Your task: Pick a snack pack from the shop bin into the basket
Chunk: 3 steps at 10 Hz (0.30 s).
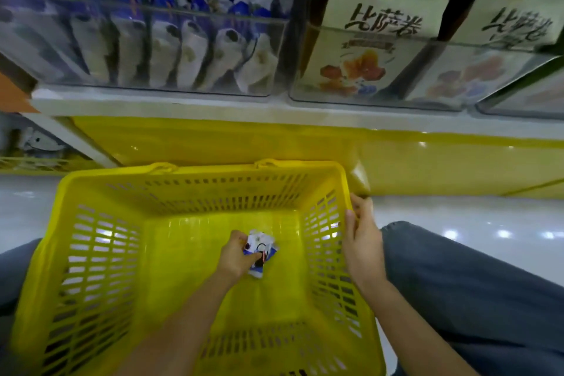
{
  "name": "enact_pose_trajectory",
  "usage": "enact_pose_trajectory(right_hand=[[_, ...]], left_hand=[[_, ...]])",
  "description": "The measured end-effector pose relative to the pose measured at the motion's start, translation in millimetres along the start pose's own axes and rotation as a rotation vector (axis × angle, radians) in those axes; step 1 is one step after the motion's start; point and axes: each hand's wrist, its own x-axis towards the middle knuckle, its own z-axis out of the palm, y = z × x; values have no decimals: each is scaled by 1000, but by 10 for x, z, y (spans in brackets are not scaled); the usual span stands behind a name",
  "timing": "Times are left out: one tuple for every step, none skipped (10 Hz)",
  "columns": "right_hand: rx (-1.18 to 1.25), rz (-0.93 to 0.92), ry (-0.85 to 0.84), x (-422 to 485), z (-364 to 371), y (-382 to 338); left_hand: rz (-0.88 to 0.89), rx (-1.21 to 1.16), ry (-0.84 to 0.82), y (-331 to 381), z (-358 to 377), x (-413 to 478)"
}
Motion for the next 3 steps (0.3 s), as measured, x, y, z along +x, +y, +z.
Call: enact_pose_trajectory(right_hand=[[-31, 31, -12, -21, -6, -22], [-67, -2, 3, 13, -50, -123], [70, -24, 142, 24, -221, -470]], left_hand=[[-16, 59, -41, 7, 12, 46], [25, 44, 5, 213, -120, 40], [204, -177, 157, 575, -396, -177]])
